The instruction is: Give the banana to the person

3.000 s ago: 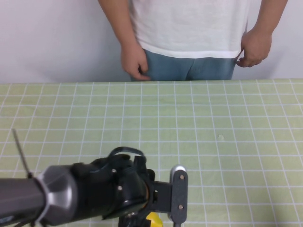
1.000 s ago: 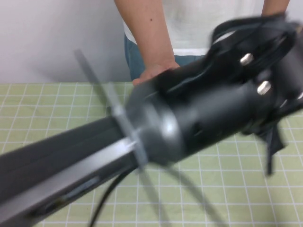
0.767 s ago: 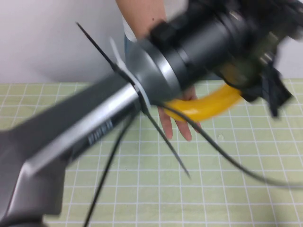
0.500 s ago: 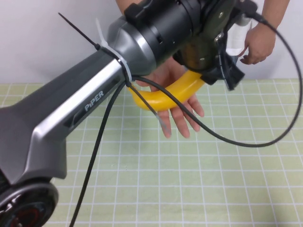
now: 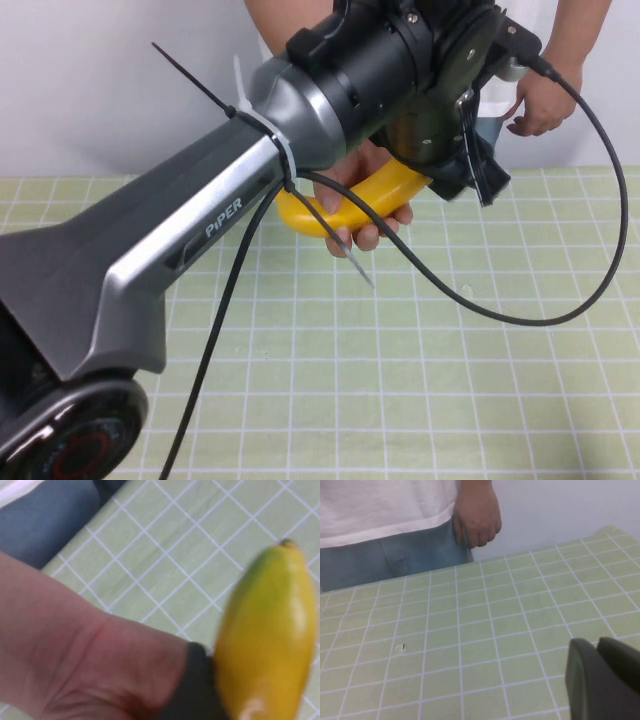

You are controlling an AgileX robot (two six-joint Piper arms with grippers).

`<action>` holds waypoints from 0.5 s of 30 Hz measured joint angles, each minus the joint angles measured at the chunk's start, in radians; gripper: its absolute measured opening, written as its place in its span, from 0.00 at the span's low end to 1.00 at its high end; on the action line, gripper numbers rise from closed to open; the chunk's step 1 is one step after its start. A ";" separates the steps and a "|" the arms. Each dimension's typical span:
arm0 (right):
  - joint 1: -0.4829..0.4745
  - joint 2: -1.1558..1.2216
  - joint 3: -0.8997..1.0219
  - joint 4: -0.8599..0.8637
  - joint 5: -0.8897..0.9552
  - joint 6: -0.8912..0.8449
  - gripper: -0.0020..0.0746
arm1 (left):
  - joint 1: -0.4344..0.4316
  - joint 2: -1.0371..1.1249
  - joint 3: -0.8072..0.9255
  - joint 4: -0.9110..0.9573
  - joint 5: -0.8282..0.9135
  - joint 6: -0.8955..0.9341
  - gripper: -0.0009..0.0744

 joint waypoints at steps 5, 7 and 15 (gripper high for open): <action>0.000 0.000 0.000 0.000 0.000 0.000 0.02 | -0.002 -0.020 0.000 -0.037 0.000 0.038 0.86; 0.000 0.000 0.000 0.000 0.000 0.000 0.02 | -0.013 -0.047 0.000 -0.038 0.002 0.065 0.89; 0.000 0.000 0.000 0.000 0.000 0.000 0.02 | -0.045 -0.244 0.009 -0.047 0.002 0.089 0.77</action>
